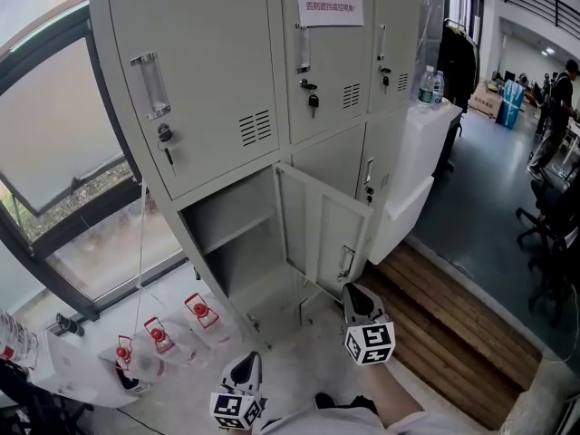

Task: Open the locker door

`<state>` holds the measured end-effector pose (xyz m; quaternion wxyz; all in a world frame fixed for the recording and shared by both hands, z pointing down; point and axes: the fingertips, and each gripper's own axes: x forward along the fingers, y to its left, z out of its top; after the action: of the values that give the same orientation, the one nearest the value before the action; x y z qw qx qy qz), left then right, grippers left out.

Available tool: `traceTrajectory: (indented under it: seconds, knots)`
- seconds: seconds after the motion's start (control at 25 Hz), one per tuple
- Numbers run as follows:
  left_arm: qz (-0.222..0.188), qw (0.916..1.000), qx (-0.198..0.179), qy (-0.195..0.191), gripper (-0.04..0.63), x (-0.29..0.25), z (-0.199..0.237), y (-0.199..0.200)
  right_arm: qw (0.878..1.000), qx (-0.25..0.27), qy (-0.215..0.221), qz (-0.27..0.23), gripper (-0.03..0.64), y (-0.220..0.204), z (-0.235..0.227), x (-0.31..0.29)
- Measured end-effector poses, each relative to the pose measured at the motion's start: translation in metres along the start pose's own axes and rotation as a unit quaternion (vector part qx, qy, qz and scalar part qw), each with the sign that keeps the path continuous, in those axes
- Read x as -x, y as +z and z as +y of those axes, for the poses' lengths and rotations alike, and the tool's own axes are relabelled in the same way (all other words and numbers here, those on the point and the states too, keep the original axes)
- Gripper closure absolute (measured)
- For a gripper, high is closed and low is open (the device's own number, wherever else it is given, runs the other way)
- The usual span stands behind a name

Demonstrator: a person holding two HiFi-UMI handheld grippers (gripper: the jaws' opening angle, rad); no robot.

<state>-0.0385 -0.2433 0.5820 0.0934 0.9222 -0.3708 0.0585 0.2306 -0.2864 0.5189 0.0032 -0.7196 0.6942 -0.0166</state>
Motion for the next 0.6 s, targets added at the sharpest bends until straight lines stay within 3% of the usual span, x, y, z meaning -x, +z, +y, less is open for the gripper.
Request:
traceTrajectory:
  seconds: [0.6]
  knots:
    - [-0.031,0.9956,-0.027,0.084,0.584,0.037,0.047,0.022,0.990,-0.014,0.139,0.011,0.597,-0.009,0.111,0.007]
